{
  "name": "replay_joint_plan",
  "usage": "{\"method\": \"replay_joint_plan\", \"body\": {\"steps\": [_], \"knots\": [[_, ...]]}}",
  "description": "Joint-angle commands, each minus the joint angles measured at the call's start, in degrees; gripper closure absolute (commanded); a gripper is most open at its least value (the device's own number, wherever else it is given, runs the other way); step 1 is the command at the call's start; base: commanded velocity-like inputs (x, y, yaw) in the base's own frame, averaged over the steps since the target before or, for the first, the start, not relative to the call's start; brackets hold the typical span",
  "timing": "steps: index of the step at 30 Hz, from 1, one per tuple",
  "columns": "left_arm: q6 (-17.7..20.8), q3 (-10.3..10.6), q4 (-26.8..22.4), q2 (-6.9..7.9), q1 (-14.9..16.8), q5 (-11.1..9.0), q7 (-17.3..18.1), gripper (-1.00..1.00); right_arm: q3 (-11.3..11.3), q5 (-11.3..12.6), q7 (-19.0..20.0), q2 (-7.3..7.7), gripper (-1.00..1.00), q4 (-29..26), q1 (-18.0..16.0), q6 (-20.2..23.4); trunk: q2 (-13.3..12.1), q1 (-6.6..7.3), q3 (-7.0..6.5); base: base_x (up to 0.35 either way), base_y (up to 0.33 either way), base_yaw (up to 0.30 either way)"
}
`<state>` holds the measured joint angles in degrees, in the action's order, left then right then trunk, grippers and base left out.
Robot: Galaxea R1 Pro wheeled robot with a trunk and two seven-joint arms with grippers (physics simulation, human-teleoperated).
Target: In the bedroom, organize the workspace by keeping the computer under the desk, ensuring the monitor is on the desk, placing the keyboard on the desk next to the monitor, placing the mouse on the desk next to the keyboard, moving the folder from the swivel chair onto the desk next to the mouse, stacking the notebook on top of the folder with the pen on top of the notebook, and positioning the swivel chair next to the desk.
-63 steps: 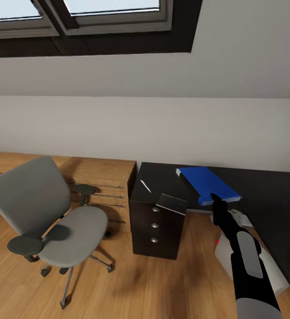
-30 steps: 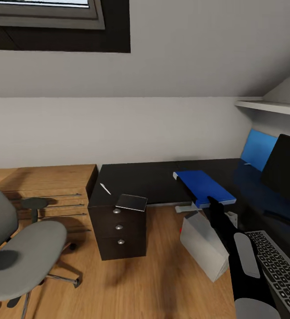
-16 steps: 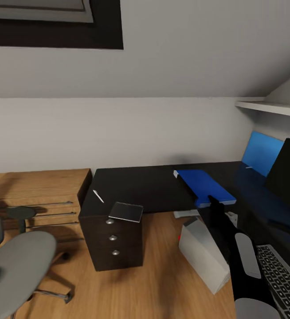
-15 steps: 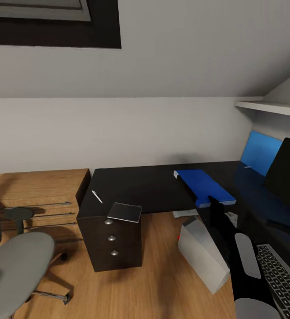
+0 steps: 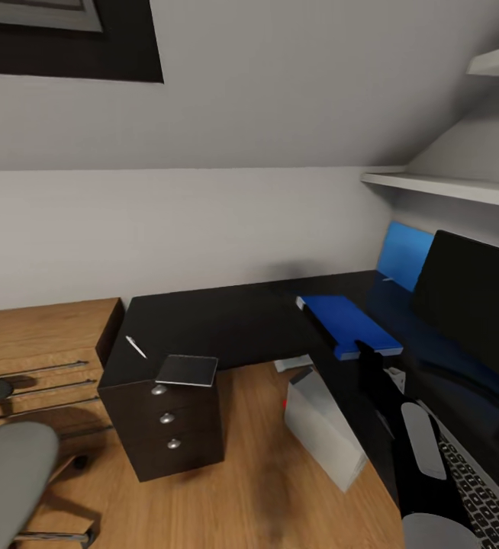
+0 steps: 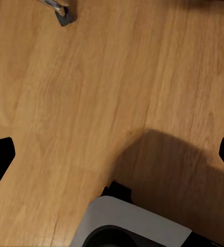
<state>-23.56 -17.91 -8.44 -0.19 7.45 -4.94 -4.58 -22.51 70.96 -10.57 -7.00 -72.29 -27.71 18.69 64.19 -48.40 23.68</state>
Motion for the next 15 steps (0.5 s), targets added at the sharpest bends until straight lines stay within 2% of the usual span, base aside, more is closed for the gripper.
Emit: {"method": "replay_joint_plan", "body": {"steps": [1,15], "knots": [[-0.2,0.3,0.0,0.01,0.0,-0.5,-0.1,-1.0,-0.2,0.6,-0.4,-0.05,1.0,0.0,-0.1,0.3,0.0,0.0,0.06,0.008,0.0,-0.089],[-0.3,0.3,0.0,0.1,0.0,-0.5,0.1,-1.0,-0.2,0.7,0.7,-0.07,1.0,1.3,-0.1,0.5,0.0,0.0,0.06,0.223,0.0,-0.01]]}}
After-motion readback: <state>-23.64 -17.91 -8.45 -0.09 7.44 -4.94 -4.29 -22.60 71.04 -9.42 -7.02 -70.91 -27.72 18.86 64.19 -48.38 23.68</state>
